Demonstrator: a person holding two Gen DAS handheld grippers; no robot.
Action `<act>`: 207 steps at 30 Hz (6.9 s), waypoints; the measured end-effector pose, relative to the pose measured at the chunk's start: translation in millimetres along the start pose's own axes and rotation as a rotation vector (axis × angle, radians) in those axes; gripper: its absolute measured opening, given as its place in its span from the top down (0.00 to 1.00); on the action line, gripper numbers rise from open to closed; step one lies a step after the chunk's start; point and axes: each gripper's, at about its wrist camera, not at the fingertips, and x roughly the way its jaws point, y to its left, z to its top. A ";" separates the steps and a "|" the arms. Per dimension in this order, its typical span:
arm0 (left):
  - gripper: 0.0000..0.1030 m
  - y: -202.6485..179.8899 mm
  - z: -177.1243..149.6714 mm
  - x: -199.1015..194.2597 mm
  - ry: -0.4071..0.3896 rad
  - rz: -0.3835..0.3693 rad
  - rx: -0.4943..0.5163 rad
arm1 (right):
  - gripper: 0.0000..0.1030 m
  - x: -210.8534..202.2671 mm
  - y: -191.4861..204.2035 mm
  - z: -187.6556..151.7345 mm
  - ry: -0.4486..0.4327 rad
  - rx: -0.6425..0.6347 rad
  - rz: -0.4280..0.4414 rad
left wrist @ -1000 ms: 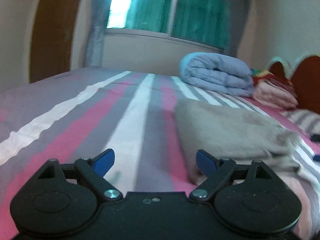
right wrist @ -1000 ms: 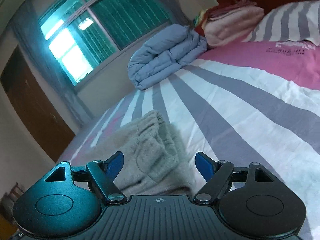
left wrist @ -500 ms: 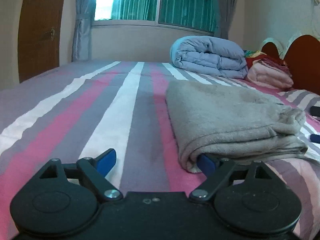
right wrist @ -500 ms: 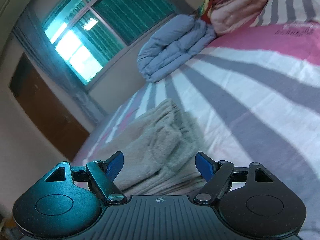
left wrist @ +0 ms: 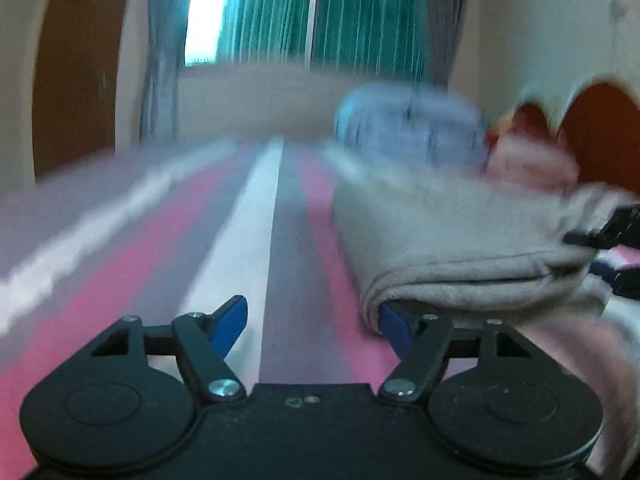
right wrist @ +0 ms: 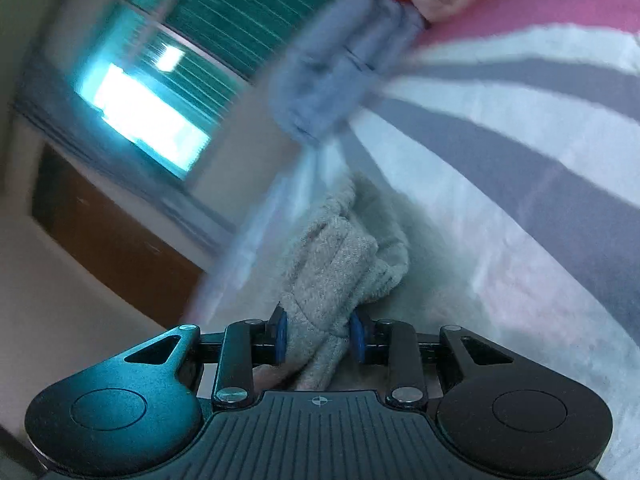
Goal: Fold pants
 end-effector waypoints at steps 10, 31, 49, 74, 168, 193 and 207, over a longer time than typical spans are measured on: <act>0.17 29.7 10.6 -60.8 -0.203 0.017 -0.177 | 0.59 -28.4 -9.8 5.4 -0.002 -0.035 -0.096; 0.19 7.7 55.3 86.3 0.165 -0.097 -0.146 | 0.59 59.2 43.6 9.5 0.053 -0.592 -0.181; 0.20 -7.9 57.4 49.4 0.130 -0.083 -0.065 | 0.55 -24.7 33.3 19.8 -0.097 -0.556 -0.140; 0.16 -4.0 109.8 157.7 0.173 -0.069 -0.014 | 0.89 121.8 44.2 60.1 0.107 -0.689 -0.219; 0.06 39.8 26.4 46.0 0.175 -0.372 -0.493 | 0.22 -22.8 -33.4 40.7 0.093 0.049 -0.067; 0.55 86.6 57.2 211.9 0.615 -0.840 -0.604 | 0.04 34.0 -61.1 100.9 0.508 0.078 0.171; 0.84 72.6 46.6 231.7 0.551 -0.949 -0.629 | 0.40 71.6 -54.7 97.1 0.583 0.023 0.164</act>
